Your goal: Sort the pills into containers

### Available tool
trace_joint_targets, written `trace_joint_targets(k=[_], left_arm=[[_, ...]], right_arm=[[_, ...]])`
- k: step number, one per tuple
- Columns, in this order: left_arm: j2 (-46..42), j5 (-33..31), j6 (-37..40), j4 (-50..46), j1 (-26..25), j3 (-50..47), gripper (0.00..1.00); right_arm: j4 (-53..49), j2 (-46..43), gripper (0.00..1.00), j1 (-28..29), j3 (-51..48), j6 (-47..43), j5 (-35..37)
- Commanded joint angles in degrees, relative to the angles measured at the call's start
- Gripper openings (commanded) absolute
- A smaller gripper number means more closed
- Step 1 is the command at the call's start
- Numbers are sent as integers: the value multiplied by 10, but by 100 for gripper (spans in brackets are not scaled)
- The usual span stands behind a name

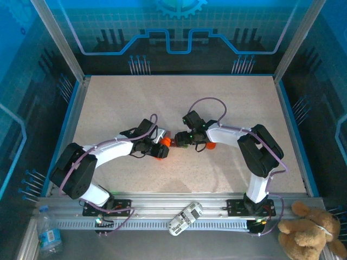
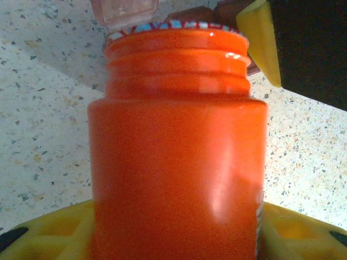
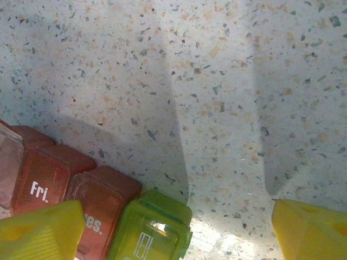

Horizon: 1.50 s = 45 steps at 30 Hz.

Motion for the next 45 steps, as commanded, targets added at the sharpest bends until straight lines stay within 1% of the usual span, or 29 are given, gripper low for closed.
trace_joint_targets(k=[1, 12, 24, 37, 45], left_arm=[[12, 19, 6, -31, 6, 22, 0], [24, 36, -9, -42, 17, 35, 0], [28, 46, -9, -71, 32, 47, 0], [52, 65, 9, -101, 31, 74, 0], [57, 59, 5, -124, 31, 85, 0]], right_arm=[[-7, 14, 90, -3, -4, 8, -6], [-7, 15, 90, -4, -5, 8, -5], [-6, 18, 90, -5, -5, 10, -6], [-4, 21, 90, -6, -4, 13, -7], [-5, 21, 90, -6, -4, 13, -7]])
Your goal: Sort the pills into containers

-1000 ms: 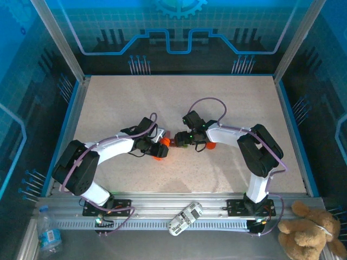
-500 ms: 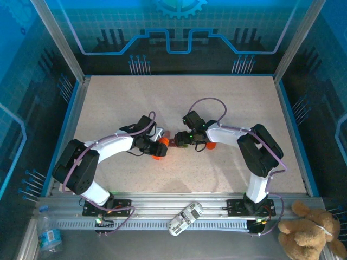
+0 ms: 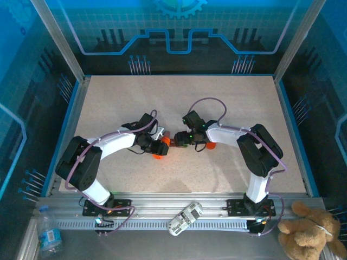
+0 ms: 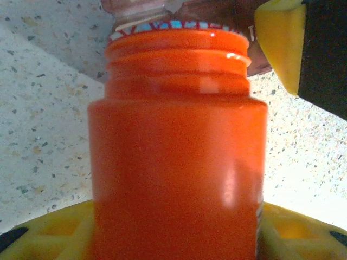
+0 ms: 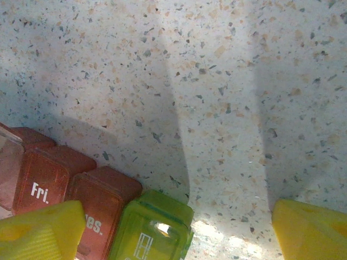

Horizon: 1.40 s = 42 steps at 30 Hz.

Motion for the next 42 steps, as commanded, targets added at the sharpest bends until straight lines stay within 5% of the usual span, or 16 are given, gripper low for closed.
trace_joint_targets(k=[1, 42], left_arm=[[7, 14, 4, -36, 4, 20, 0], [38, 27, 8, -125, 5, 86, 0]], right_arm=[[-11, 17, 90, -5, -5, 5, 1], [-14, 15, 90, -7, -7, 9, 0]])
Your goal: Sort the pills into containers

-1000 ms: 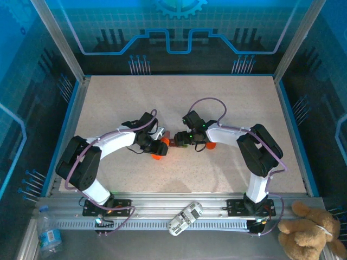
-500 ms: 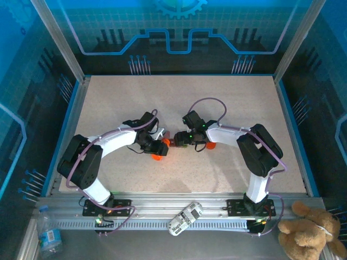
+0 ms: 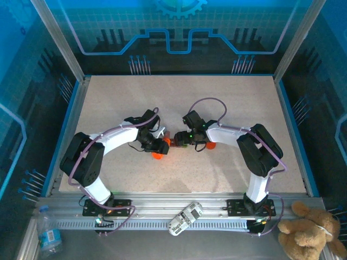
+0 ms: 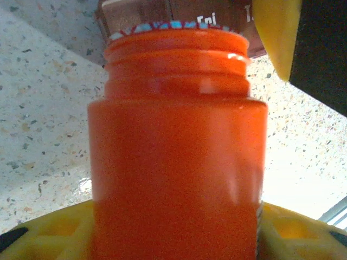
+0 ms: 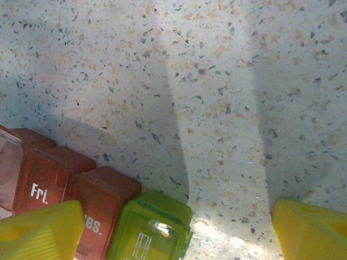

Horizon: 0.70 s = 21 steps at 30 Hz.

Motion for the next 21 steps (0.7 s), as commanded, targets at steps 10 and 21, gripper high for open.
trace_joint_targets(k=[10, 21], left_arm=[[-2, 14, 8, -27, 18, 14, 0], [20, 22, 22, -47, 18, 31, 0]], right_arm=[[-15, 17, 90, -4, -6, 6, 4], [-13, 18, 90, -6, -8, 8, 4]])
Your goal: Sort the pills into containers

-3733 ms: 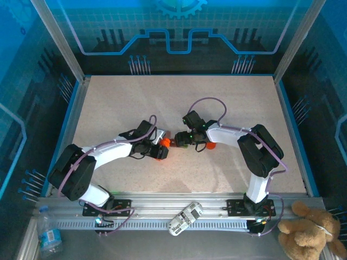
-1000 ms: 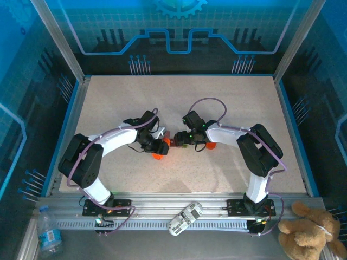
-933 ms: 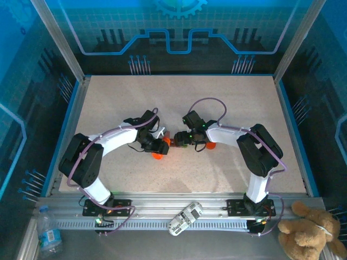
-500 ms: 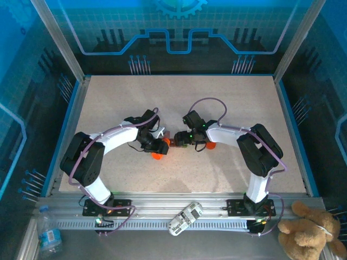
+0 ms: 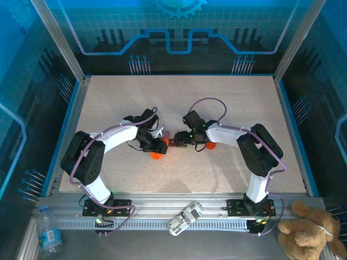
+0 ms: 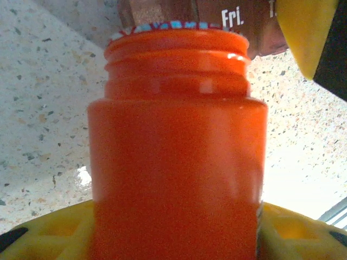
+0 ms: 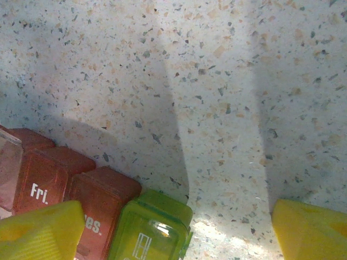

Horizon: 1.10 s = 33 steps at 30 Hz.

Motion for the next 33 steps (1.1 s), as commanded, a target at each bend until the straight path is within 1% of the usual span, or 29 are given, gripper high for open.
trace_joint_targets(k=[1, 19, 33], left_arm=[[12, 20, 19, -27, 5, 23, 0], [38, 2, 39, -83, 6, 62, 0], [58, 14, 58, -118, 14, 91, 0]], right_arm=[[-13, 17, 90, -4, -8, 8, 4], [-10, 15, 90, -6, -14, 9, 3], [-6, 15, 90, -6, -17, 13, 2]])
